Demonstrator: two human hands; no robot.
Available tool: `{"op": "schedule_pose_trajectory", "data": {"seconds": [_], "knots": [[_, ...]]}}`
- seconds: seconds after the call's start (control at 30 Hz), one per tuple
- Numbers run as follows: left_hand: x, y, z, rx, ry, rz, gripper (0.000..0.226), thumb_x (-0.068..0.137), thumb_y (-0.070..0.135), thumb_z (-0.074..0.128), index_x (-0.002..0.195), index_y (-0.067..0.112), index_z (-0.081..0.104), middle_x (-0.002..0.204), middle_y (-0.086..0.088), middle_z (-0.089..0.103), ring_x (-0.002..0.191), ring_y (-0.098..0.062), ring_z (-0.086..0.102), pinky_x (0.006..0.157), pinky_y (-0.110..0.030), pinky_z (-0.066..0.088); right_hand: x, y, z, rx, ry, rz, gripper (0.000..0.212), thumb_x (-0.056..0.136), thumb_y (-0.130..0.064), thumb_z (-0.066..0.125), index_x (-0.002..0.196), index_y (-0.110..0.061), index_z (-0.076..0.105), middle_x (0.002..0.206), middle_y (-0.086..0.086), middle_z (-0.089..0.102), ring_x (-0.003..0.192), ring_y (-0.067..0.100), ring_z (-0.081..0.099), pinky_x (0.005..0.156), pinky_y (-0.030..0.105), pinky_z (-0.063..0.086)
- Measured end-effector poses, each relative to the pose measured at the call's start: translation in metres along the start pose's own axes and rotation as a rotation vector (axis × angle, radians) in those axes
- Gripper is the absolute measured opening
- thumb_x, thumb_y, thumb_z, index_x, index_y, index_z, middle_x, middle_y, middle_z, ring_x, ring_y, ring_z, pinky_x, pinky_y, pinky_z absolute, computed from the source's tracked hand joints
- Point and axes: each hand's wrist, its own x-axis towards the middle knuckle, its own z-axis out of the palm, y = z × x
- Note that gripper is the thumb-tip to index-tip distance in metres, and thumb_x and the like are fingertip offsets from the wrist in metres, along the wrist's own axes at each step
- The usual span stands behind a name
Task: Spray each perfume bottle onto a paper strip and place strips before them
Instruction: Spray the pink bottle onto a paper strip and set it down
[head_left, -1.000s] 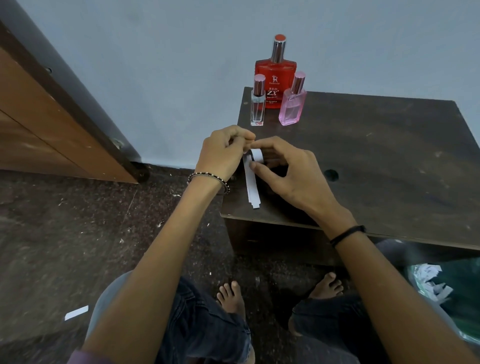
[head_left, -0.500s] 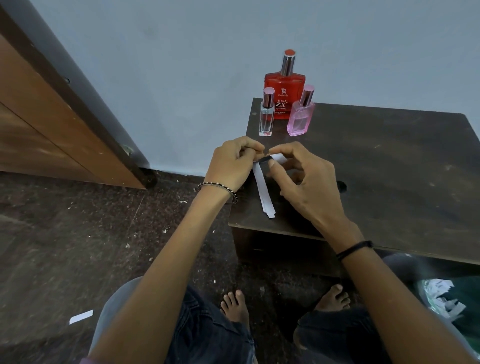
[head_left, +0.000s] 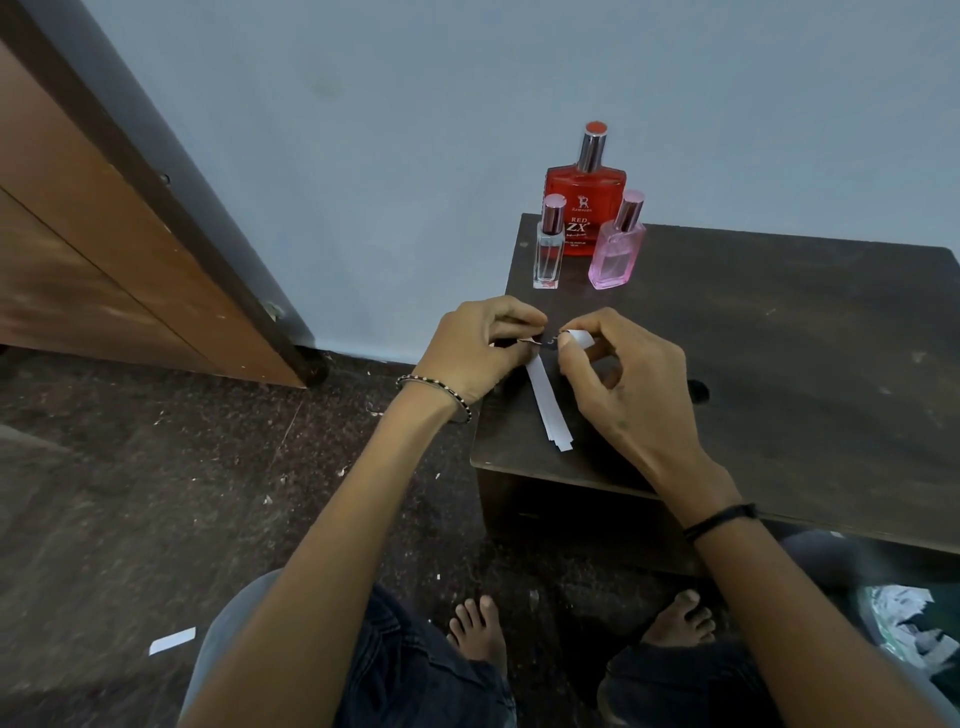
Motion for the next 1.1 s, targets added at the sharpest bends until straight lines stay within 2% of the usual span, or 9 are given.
{"op": "schedule_pose_trajectory", "data": {"seconds": [0.3,0.37,0.47,0.67,0.77,0.87,0.97,1.03,1.1], "knots": [[-0.001,0.003,0.002,0.053,0.043,0.02,0.026,0.085,0.0,0.071,0.109,0.011,0.072,0.107,-0.003,0.076,0.103,-0.009,0.071,0.095,-0.019,0.052,-0.001,0.001,-0.001,-0.116,-0.027,-0.009,0.029,0.095,-0.036,0.049,0.09,-0.016,0.069,0.085,-0.005,0.069,0.07,0.01,0.061,0.06,0.036,0.053],[-0.001,0.003,0.002,0.047,0.05,0.022,0.026,0.087,-0.002,0.069,0.109,0.01,0.072,0.107,-0.004,0.076,0.103,-0.009,0.071,0.094,-0.019,0.053,-0.001,-0.001,-0.001,-0.132,-0.018,-0.018,0.027,0.094,-0.037,0.051,0.095,-0.018,0.07,0.087,-0.007,0.069,0.069,0.008,0.061,0.06,0.035,0.053],[0.0,0.002,0.003,0.045,0.064,0.022,0.026,0.087,-0.003,0.068,0.109,0.01,0.073,0.106,-0.003,0.077,0.102,-0.007,0.071,0.086,-0.008,0.05,0.0,-0.002,-0.002,-0.117,-0.045,-0.02,0.029,0.091,-0.04,0.058,0.115,-0.024,0.064,0.094,-0.017,0.067,0.069,-0.002,0.059,0.063,0.023,0.054],[0.0,0.001,0.004,0.03,0.093,0.024,0.025,0.086,-0.004,0.069,0.104,0.014,0.073,0.1,-0.003,0.078,0.091,-0.005,0.072,0.073,-0.001,0.049,0.002,0.004,0.006,-0.092,-0.239,0.029,0.051,0.087,-0.044,0.073,0.132,-0.029,0.057,0.117,-0.017,0.063,0.099,-0.002,0.054,0.084,0.024,0.051],[0.0,0.002,0.003,0.019,0.105,0.032,0.029,0.083,-0.01,0.067,0.104,0.01,0.072,0.099,-0.006,0.078,0.094,-0.01,0.073,0.077,-0.01,0.055,0.006,0.003,0.01,-0.061,-0.25,-0.002,0.037,0.09,-0.034,0.074,0.125,-0.026,0.066,0.119,-0.014,0.066,0.106,0.008,0.057,0.083,0.033,0.053],[0.001,0.003,0.003,0.06,0.149,0.047,0.03,0.081,-0.01,0.07,0.106,0.006,0.072,0.106,-0.008,0.075,0.097,-0.013,0.071,0.088,-0.018,0.055,0.009,0.003,0.012,-0.056,-0.226,-0.053,0.023,0.09,-0.008,0.073,0.111,-0.016,0.075,0.112,-0.004,0.073,0.101,0.017,0.063,0.082,0.034,0.053],[0.002,0.0,0.002,0.176,0.221,0.038,0.026,0.078,0.007,0.081,0.102,0.015,0.074,0.1,0.002,0.071,0.081,-0.004,0.062,0.074,-0.008,0.048,0.011,0.003,0.01,-0.062,-0.206,-0.041,0.018,0.092,-0.002,0.07,0.106,-0.011,0.076,0.1,0.002,0.075,0.09,0.019,0.066,0.08,0.028,0.052],[0.003,-0.004,0.001,0.191,0.251,-0.028,0.023,0.077,0.021,0.084,0.098,0.022,0.075,0.088,0.009,0.07,0.066,0.001,0.053,0.061,-0.008,0.04,0.012,0.004,0.009,-0.078,-0.232,-0.026,0.018,0.093,-0.003,0.069,0.108,-0.012,0.075,0.098,0.005,0.073,0.087,0.02,0.067,0.078,0.033,0.055],[0.004,-0.007,0.0,0.126,0.258,-0.089,0.02,0.077,0.027,0.084,0.095,0.022,0.077,0.081,0.01,0.071,0.057,0.001,0.051,0.06,-0.012,0.041,0.012,0.006,0.007,-0.098,-0.274,-0.033,0.018,0.095,-0.006,0.067,0.11,-0.014,0.073,0.101,0.006,0.073,0.091,0.02,0.068,0.08,0.039,0.056]]}}
